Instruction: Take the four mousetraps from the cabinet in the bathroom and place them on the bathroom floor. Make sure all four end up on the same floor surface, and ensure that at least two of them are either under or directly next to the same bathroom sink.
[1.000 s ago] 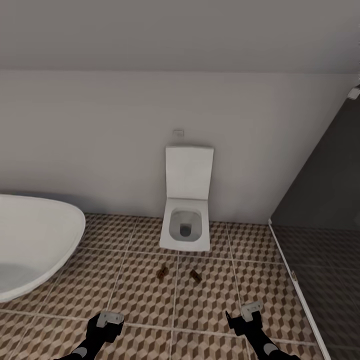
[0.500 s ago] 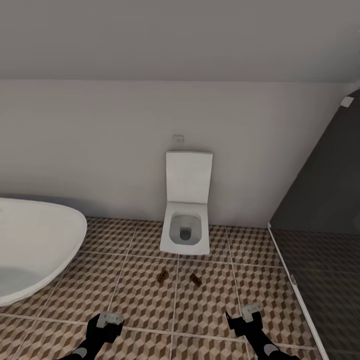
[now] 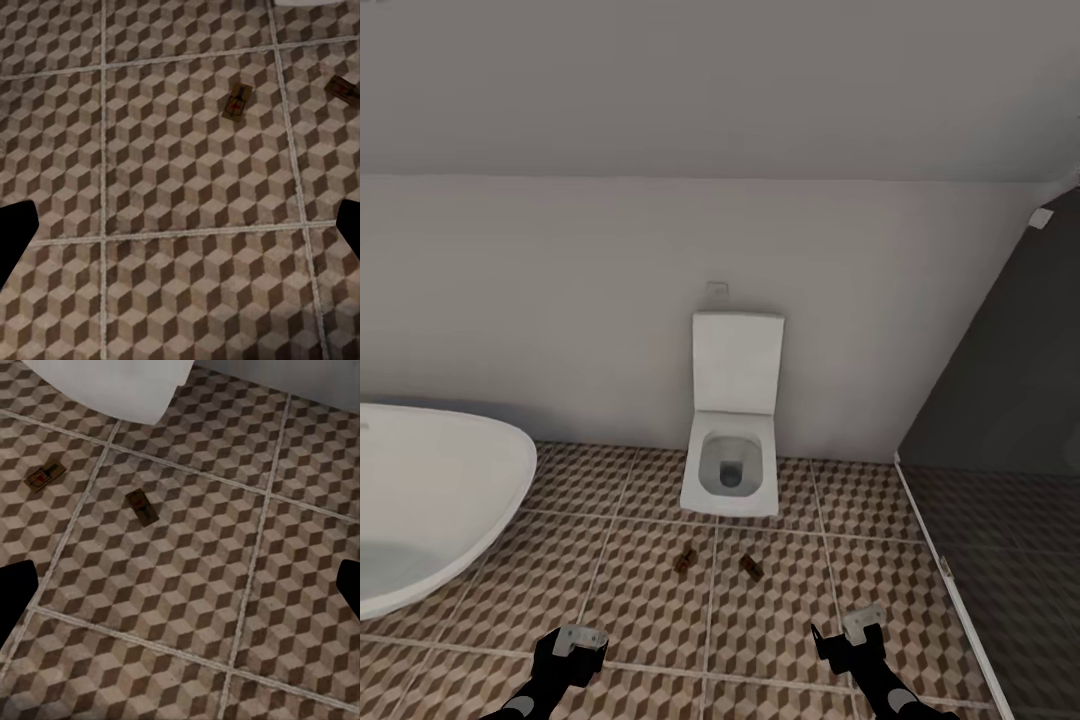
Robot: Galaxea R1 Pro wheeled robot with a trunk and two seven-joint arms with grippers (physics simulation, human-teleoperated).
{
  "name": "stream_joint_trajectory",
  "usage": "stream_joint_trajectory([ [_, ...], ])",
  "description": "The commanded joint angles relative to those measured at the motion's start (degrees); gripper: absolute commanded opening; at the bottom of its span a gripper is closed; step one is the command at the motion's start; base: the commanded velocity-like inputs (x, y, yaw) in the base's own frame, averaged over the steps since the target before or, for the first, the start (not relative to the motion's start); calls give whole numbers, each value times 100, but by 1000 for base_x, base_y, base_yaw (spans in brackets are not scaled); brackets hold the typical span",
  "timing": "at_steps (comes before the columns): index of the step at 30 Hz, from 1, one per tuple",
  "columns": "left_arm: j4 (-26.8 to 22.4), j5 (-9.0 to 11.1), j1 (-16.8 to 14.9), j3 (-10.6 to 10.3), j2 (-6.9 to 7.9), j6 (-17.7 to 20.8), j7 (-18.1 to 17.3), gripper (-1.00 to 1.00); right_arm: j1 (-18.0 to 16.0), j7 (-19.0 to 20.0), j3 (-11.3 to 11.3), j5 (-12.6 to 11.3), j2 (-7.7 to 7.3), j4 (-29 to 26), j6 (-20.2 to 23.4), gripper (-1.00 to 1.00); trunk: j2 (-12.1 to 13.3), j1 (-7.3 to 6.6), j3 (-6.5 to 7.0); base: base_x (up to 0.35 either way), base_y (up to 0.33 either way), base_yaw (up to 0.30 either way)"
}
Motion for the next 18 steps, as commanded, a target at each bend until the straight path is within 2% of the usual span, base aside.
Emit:
stream_joint_trajectory([
  [1, 21, 51, -8, -48, -4, -32, -18, 100, -1, 3, 42, -17, -2, 5, -16, 100, 34, -20, 19, 0, 0, 0],
  [14, 21, 51, -1, -48, -4, -32, -18, 100, 575, -35, 35, -16, -62, 6, -11, 100, 556, -306, 273, 0, 0, 0],
  [18, 21, 51, 1, -48, -4, -32, -17, 100, 842, -296, 34, -27, -83, 10, -4, 100, 716, -394, 345, 0, 0, 0],
])
